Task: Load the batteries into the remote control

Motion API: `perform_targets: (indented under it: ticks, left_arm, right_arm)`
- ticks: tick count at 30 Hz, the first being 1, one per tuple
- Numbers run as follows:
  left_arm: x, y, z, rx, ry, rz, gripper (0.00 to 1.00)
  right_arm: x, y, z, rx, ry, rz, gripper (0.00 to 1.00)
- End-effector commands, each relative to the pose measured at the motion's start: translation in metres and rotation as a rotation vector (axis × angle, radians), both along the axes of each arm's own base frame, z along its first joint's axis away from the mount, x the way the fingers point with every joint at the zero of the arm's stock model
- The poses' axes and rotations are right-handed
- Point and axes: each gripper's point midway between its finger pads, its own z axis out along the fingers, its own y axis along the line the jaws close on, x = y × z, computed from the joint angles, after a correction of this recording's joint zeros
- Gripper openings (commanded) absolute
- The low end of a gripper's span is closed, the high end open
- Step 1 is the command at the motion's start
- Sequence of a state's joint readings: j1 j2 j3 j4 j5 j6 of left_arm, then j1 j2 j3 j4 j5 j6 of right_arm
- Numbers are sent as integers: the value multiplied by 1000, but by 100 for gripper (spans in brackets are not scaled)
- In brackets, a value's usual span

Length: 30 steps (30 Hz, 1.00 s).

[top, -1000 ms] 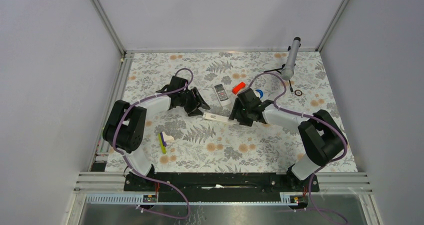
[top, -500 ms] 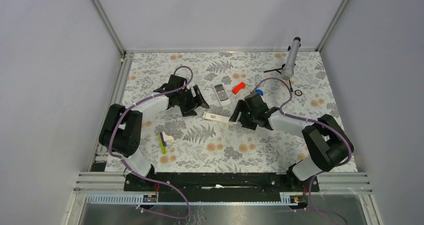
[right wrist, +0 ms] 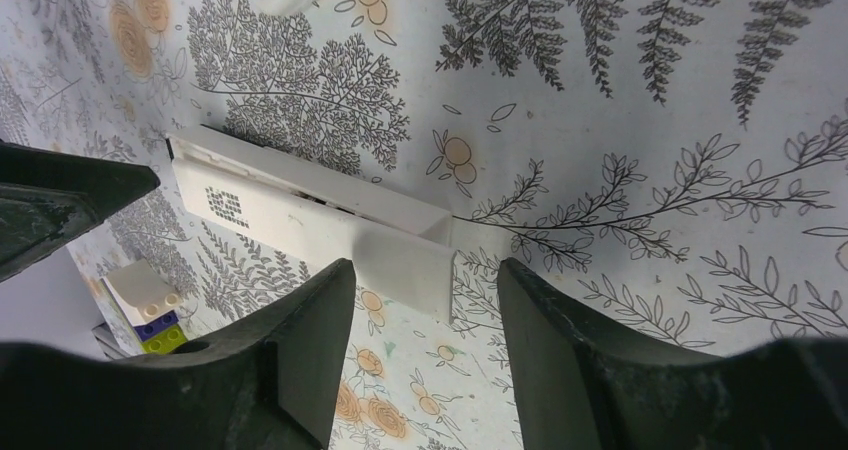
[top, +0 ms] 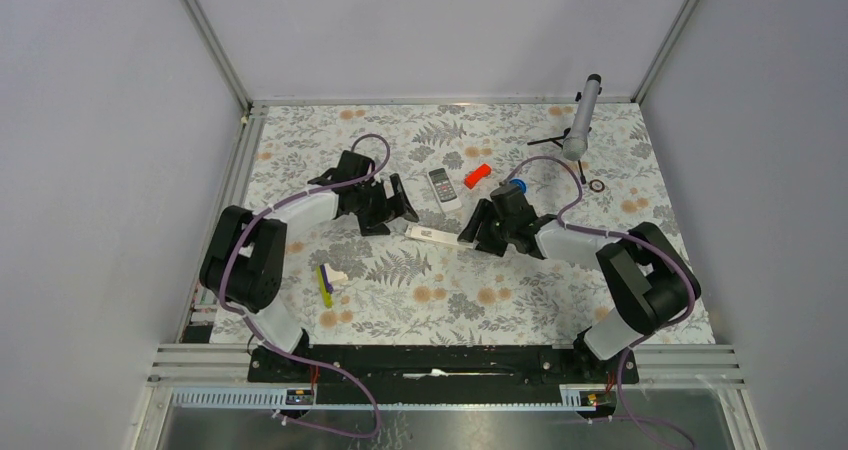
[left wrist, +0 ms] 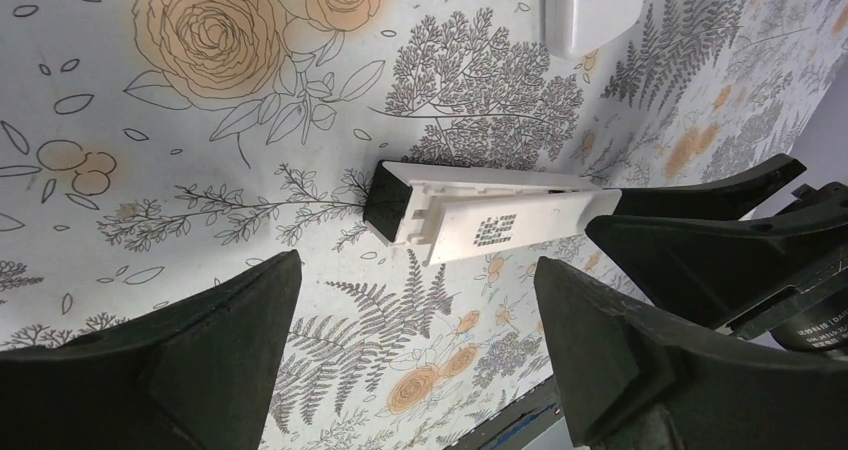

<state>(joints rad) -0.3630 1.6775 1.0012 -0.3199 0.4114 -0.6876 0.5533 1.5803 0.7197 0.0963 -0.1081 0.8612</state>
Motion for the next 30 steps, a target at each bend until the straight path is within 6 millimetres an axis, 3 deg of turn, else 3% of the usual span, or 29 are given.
perform_targets:
  ticks: [1, 6, 14, 20, 30]
  left_arm:
    - [11, -11, 5, -37, -43, -42, 93]
    - [8, -13, -3, -43, -17, -50, 91]
    - [4, -16, -12, -63, 26, -47, 78]
    - [2, -16, -15, -63, 38, -48, 76]
    - [-2, -14, -20, -56, 50, -48, 72]
  right_arm:
    - [3, 6, 2, 31, -3, 17, 61]
    - [5, 6, -2, 42, -12, 20, 57]
    - [4, 5, -13, 30, 11, 22, 42]
    - [1, 4, -16, 29, 22, 22, 29]
    - [-8, -11, -16, 5, 66, -72, 16]
